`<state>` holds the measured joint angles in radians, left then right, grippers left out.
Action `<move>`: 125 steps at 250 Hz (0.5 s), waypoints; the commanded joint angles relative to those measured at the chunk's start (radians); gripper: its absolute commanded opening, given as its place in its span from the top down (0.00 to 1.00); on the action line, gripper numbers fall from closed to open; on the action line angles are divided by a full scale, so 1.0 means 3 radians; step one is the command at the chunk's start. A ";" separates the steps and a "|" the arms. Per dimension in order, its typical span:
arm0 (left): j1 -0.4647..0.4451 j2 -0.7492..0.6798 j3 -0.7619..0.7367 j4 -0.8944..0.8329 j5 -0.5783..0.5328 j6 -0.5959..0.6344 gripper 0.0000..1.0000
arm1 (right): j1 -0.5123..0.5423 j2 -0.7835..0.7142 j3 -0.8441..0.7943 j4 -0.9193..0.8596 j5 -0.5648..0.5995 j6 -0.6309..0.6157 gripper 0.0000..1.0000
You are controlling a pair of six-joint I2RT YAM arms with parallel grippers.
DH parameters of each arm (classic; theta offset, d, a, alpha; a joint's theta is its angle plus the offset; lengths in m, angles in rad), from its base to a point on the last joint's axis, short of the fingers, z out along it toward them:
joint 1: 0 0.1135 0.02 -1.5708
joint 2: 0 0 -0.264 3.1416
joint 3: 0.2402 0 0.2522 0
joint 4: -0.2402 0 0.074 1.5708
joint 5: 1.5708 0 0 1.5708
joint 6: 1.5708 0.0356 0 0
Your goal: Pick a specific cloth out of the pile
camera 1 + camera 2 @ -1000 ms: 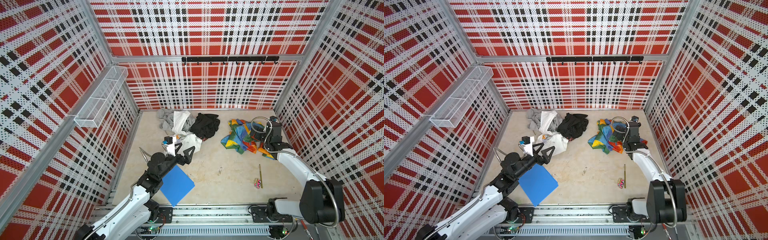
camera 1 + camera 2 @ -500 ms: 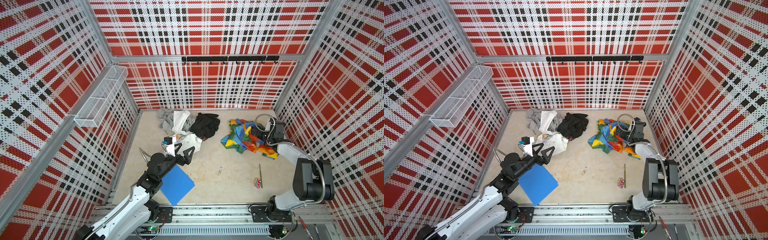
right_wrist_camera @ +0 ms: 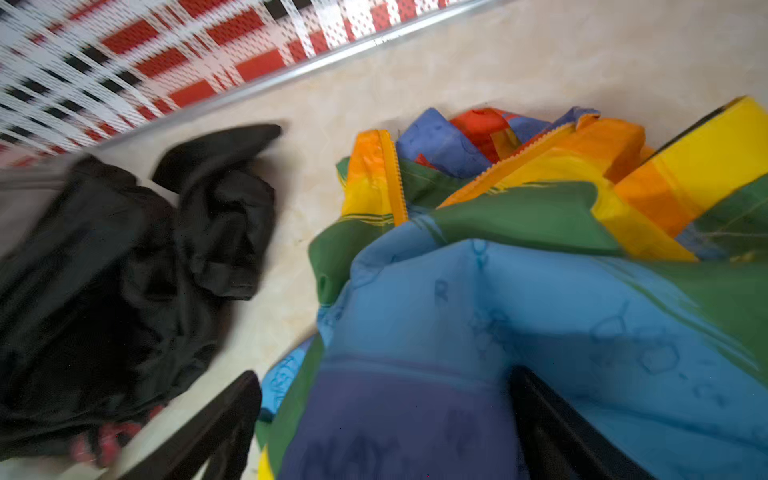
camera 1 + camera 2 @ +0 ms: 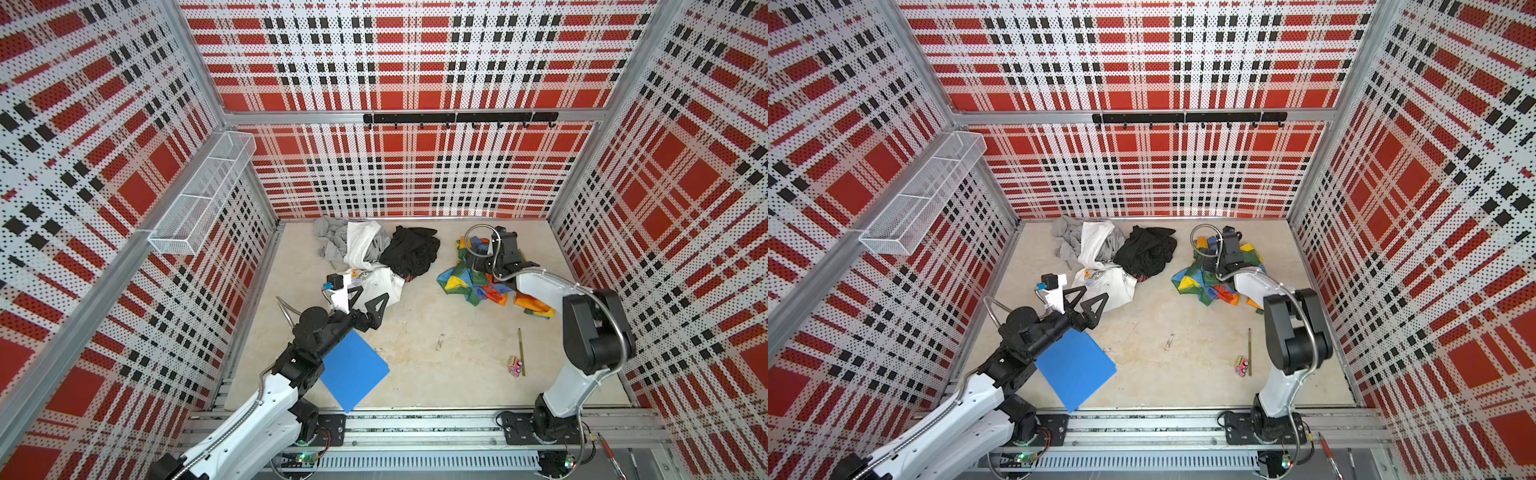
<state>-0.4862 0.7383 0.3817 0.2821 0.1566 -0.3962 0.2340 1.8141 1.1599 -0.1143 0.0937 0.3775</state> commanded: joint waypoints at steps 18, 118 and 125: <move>0.0030 -0.0042 -0.0014 -0.0012 0.0020 0.0005 0.01 | 0.0078 0.0250 0.0130 -0.0366 0.0625 -0.0176 0.03; 0.0057 -0.0042 0.0006 -0.0051 0.0015 0.0007 0.01 | -0.0146 0.0284 0.0217 -0.0241 0.0757 -0.0348 0.11; 0.0061 -0.0047 0.0008 -0.0053 0.0018 0.0007 0.01 | -0.0146 0.0285 0.0236 -0.0219 0.0720 -0.0376 0.10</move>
<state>-0.4763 0.7372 0.3817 0.2646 0.1562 -0.3962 0.2073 1.8919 1.1904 -0.2077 0.3206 0.3016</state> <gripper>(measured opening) 0.992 0.892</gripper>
